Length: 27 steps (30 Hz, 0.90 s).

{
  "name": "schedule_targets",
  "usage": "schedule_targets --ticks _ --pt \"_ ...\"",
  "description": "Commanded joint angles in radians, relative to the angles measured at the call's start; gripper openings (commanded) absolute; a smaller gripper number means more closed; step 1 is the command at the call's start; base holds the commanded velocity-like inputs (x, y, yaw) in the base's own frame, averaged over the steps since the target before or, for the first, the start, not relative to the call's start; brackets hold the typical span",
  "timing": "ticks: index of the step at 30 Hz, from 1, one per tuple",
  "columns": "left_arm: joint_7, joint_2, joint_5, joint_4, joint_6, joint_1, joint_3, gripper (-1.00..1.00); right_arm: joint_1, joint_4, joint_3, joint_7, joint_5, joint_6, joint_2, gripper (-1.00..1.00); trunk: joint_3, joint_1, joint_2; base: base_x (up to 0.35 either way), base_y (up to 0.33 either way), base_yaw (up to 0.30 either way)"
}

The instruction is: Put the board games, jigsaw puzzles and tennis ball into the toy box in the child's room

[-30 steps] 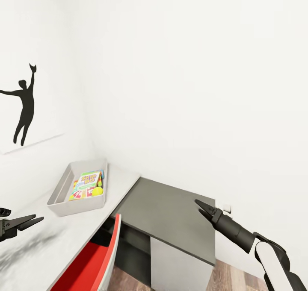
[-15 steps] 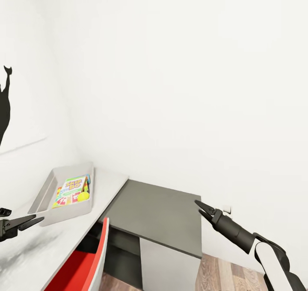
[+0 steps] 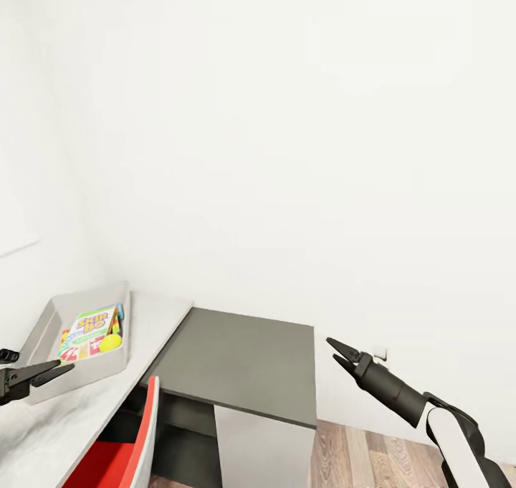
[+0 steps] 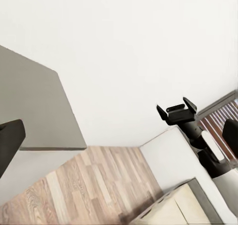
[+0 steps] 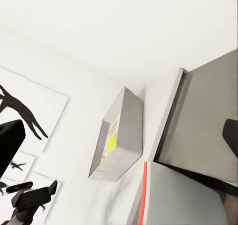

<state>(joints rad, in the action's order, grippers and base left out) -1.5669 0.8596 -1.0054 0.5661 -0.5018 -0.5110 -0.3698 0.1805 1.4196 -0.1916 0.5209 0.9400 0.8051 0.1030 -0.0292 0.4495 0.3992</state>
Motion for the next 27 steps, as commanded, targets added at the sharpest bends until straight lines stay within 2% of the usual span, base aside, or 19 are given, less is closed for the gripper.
schedule_targets --ticks 1,12,27 --pt "-0.004 0.001 -0.007 0.000 -0.011 -0.001 -0.008 1.00 0.001 -0.001 -0.002 0.002 0.001 0.006 0.000 1.00 0.000 0.000 0.001 0.000 0.000 -0.246" --pt "-0.004 -0.005 -0.006 0.001 -0.011 -0.001 -0.007 1.00 0.001 -0.005 -0.017 0.002 0.001 0.006 0.000 1.00 -0.010 0.000 0.001 0.000 0.000 -0.250" --pt "-0.004 -0.008 -0.006 0.001 -0.011 -0.001 -0.007 1.00 0.001 -0.020 -0.019 0.002 0.000 0.006 0.000 1.00 -0.022 0.000 0.001 0.000 0.000 -0.254"
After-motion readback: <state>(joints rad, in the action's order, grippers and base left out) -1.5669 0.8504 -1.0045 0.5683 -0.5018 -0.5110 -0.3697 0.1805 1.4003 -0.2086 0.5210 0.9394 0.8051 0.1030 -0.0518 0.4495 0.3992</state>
